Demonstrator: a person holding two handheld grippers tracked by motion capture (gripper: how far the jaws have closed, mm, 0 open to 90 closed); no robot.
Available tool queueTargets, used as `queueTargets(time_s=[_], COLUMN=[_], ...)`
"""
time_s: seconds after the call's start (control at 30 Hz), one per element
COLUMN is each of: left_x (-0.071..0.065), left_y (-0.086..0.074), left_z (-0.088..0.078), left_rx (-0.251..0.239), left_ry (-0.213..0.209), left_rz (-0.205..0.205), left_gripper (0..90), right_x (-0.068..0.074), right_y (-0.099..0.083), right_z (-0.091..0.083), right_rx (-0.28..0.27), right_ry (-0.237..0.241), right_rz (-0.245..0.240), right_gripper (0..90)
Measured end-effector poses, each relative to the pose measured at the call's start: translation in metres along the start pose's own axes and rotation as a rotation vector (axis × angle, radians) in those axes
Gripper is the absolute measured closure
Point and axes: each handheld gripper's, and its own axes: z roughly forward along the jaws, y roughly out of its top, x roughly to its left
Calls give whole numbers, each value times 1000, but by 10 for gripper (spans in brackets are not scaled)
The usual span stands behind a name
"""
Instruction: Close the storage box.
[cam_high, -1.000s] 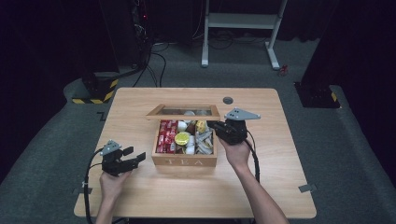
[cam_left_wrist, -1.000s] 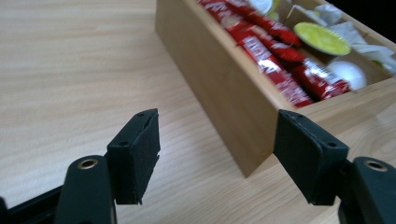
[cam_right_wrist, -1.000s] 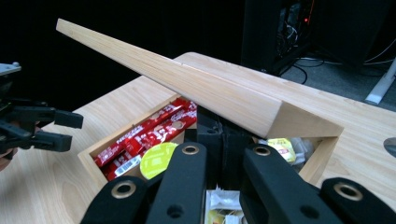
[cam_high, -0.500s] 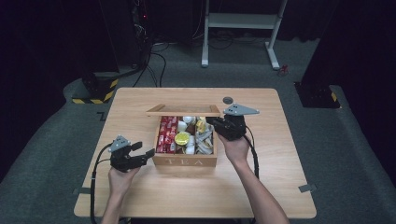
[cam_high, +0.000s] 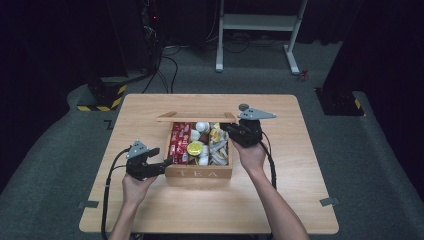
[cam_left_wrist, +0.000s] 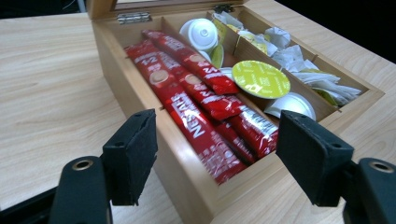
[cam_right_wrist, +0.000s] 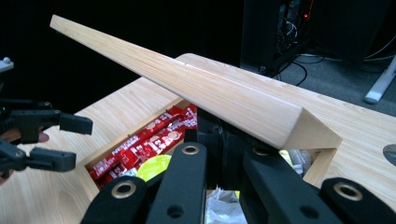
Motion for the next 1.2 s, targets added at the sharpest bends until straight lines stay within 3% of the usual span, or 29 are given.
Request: queueTargets(time_s=[0.3, 0.57, 0.83, 0.93, 1.2], left_x=[-13, -24, -43, -45, -50], left_y=[14, 27, 38, 41, 47], left_z=[15, 32, 60, 69, 87], left_rx=[7, 27, 72, 102, 164], left_ry=[-17, -25, -45, -20, 12], left_rz=[51, 93, 147, 186, 205], left_gripper=[290, 274, 256, 253, 260], right_x=[-1, -3, -5, -7, -8], right_y=[5, 9, 16, 17, 16], right_z=[-2, -1, -2, -1, -1], right_rx=[3, -4, -2, -11, -17], right_ry=[-20, -24, -33, -27, -21], right_rz=[-32, -31, -32, -26, -21], right_gripper=[895, 895, 895, 895, 893])
